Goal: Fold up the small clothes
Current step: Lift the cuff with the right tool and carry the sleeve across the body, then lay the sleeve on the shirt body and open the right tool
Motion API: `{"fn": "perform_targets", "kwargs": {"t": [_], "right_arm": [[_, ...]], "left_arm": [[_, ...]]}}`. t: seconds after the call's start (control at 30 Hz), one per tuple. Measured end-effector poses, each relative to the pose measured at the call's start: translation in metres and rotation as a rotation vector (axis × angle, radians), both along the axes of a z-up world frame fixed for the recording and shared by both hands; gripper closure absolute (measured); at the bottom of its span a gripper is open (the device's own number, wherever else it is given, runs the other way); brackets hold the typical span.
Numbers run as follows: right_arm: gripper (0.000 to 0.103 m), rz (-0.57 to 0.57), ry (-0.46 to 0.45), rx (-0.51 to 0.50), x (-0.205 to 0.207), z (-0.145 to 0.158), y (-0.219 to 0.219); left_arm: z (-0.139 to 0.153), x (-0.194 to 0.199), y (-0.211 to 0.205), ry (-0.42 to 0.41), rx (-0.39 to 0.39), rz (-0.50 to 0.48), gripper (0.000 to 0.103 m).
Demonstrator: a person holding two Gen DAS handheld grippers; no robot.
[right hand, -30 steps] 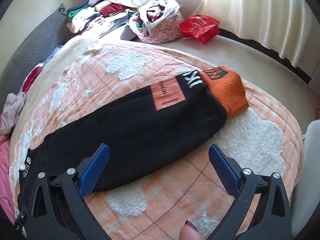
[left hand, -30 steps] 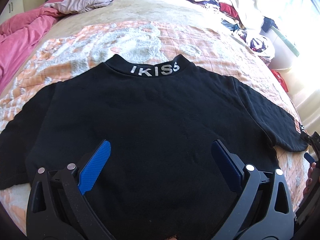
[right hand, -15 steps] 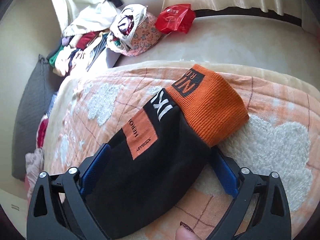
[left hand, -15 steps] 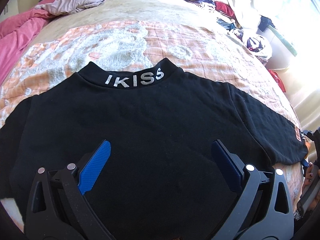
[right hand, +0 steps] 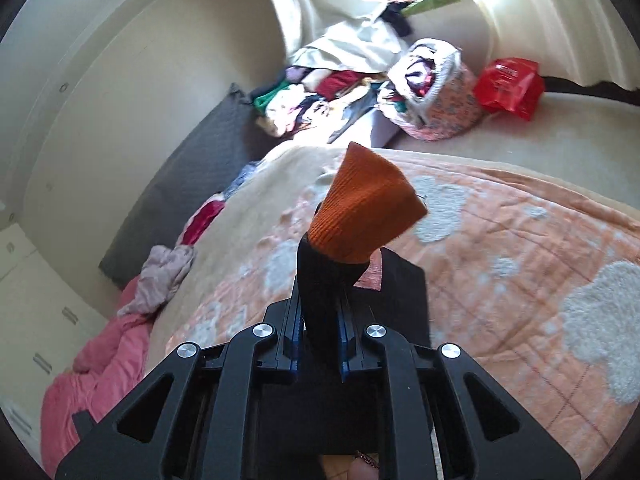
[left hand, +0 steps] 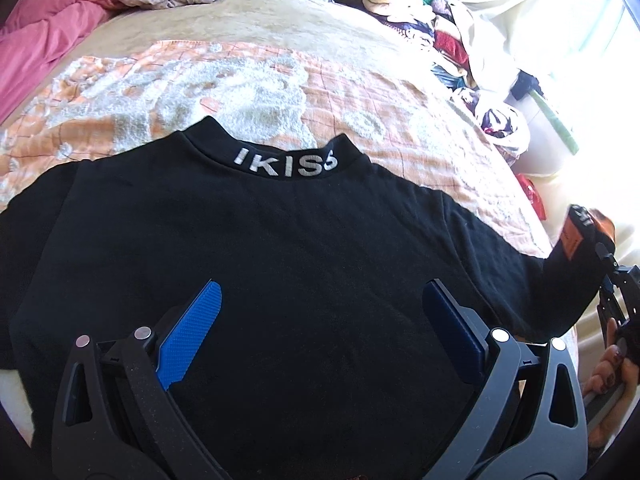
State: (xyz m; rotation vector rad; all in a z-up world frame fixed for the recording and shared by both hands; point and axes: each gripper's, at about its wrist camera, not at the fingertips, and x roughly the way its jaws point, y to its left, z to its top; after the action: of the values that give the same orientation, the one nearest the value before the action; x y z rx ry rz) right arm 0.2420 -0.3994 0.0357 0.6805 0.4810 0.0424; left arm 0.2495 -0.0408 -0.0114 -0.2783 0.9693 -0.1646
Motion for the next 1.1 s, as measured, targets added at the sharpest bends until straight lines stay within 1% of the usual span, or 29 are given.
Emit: {"fn": "perform_targets", "kwargs": {"t": [0.1, 0.17, 0.23, 0.37, 0.47, 0.53, 0.57, 0.6, 0.63, 0.73, 0.8, 0.9, 0.97, 1.0, 1.03, 1.1], "right_arm": [[0.09, 0.138, -0.043, -0.085, 0.004, 0.014, 0.038], [0.09, 0.209, -0.05, -0.129, 0.003, 0.017, 0.062], [0.09, 0.268, -0.05, -0.16, 0.003, 0.016, 0.084], [0.09, 0.368, -0.018, -0.2, 0.004, 0.003, 0.124], [0.087, 0.449, 0.034, -0.191, 0.008, -0.009, 0.142], [0.086, 0.495, 0.058, -0.169, 0.008, -0.016, 0.153], [0.082, 0.52, 0.069, -0.163, 0.009, -0.018, 0.159], [0.074, 0.539, 0.077, -0.158, 0.009, -0.02, 0.162], [0.072, 0.545, 0.079, -0.152, 0.008, -0.02, 0.162], [0.072, 0.564, 0.072, -0.139, 0.005, -0.016, 0.16], [0.07, 0.539, 0.071, -0.148, 0.003, -0.012, 0.152], [0.065, 0.502, 0.084, -0.149, 0.004, -0.01, 0.139], [0.064, 0.48, 0.096, -0.145, 0.004, -0.01, 0.13], [0.064, 0.474, 0.098, -0.143, 0.004, -0.01, 0.127], [0.064, 0.466, 0.099, -0.142, 0.003, -0.009, 0.123], [0.063, 0.45, 0.102, -0.141, 0.002, -0.008, 0.118]], "left_arm": [[0.005, -0.002, 0.01, 0.003, -0.023, 0.006, 0.008], [0.008, -0.005, 0.02, 0.004, -0.058, 0.022, 0.008], [0.009, -0.007, 0.031, 0.006, -0.107, 0.034, 0.008], [0.006, -0.009, 0.045, 0.028, -0.174, 0.046, 0.008], [0.002, -0.012, 0.052, 0.058, -0.235, 0.061, 0.008], [0.001, -0.013, 0.05, 0.066, -0.233, 0.054, 0.008], [0.001, -0.013, 0.049, 0.068, -0.235, 0.049, 0.008], [0.0, -0.014, 0.046, 0.071, -0.257, 0.037, 0.008], [-0.002, -0.014, 0.043, 0.078, -0.292, 0.022, 0.008], [-0.011, -0.011, 0.034, 0.115, -0.389, -0.008, 0.008], [-0.016, -0.009, 0.023, 0.129, -0.409, -0.029, 0.009], [-0.024, -0.006, 0.005, 0.149, -0.439, -0.063, 0.012], [-0.03, -0.003, -0.006, 0.174, -0.442, -0.074, 0.024], [-0.034, -0.001, -0.01, 0.185, -0.434, -0.074, 0.026], [-0.039, 0.001, -0.016, 0.201, -0.419, -0.07, 0.032], [-0.045, 0.004, -0.022, 0.204, -0.382, -0.056, 0.043]]}}
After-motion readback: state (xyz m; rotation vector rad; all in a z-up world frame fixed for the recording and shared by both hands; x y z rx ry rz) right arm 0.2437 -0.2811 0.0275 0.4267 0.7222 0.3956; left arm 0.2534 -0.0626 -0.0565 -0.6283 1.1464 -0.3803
